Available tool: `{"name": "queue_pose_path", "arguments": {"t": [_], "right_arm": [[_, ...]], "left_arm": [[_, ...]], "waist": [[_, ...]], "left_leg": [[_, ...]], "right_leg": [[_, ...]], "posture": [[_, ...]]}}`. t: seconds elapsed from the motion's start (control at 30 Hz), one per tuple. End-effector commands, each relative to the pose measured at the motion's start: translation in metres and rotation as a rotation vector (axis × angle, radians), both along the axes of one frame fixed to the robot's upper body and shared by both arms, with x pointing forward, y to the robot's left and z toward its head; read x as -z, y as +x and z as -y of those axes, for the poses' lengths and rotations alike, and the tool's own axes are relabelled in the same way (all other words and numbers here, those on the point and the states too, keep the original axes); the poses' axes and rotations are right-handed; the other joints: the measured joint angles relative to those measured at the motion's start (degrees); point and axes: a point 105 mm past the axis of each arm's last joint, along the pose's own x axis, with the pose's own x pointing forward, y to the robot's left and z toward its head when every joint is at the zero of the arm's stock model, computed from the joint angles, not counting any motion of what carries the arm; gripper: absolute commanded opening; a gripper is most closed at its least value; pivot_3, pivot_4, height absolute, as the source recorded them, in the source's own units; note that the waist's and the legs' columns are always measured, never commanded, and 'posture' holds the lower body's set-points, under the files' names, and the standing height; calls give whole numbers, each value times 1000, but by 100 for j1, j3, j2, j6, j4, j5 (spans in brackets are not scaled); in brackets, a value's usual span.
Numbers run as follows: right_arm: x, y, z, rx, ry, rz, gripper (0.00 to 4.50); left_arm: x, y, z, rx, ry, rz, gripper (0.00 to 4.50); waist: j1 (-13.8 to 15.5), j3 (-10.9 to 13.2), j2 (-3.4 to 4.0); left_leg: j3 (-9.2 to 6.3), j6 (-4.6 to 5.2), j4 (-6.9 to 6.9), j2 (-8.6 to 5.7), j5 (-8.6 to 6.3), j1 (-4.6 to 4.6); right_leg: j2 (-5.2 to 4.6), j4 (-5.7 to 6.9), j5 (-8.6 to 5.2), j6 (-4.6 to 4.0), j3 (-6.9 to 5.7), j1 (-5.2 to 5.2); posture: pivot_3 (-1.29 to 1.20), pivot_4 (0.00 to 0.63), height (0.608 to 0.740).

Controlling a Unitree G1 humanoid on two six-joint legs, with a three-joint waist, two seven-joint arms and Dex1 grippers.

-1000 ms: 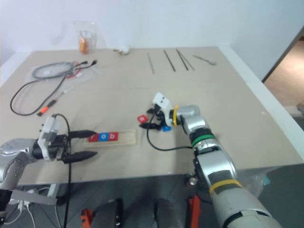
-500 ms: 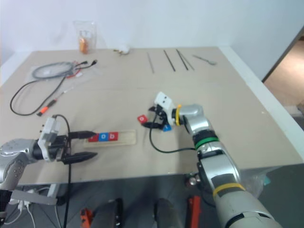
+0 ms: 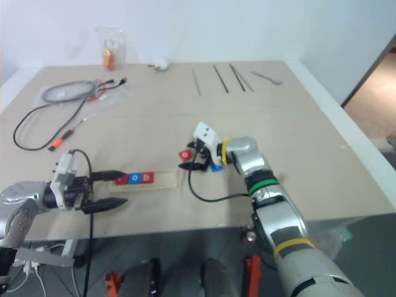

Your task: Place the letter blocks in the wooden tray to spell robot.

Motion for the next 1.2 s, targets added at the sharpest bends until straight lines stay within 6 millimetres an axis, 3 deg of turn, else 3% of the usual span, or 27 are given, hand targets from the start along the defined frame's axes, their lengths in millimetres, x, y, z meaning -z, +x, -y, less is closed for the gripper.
{"name": "queue_pose_path", "arguments": {"t": [0.03, 0.4, 0.73, 1.03, 1.2], "right_arm": [[-11, 5, -2, 3, -23, 96, 4242], [-20, 10, 9, 42, -1, 98, 4242], [-5, 8, 6, 55, -10, 57, 4242], [-26, 6, -2, 28, 112, 37, 4242], [-15, 6, 6, 49, 55, 32, 4242]], "left_arm": [[-5, -1, 0, 1, -5, 25, 4500], [-6, 0, 0, 1, -5, 27, 4500], [-6, 0, 0, 1, -4, 27, 4500], [-5, 0, -1, 1, 1, 26, 4500], [-5, 0, 0, 3, 0, 26, 4500]], "waist": [[1, 0, 0], [-1, 0, 0], [-1, 0, 0], [-3, 0, 0], [1, 0, 0]], "left_leg": [[0, 0, 0, 0, 0, 0], [0, 0, 0, 0, 0, 0], [0, 0, 0, 0, 0, 0], [0, 0, 0, 0, 0, 0], [0, 0, 0, 0, 0, -1]], "right_leg": [[0, 0, 0, 0, 0, 0], [0, 0, 0, -1, 1, -1], [0, 0, 0, -1, 2, -1], [1, 0, 0, -2, 2, -2], [1, 0, 0, 0, 2, 0]], "posture": [[0, 150, 740], [0, 150, 740], [0, 150, 740], [0, 150, 740], [0, 150, 740]]}}
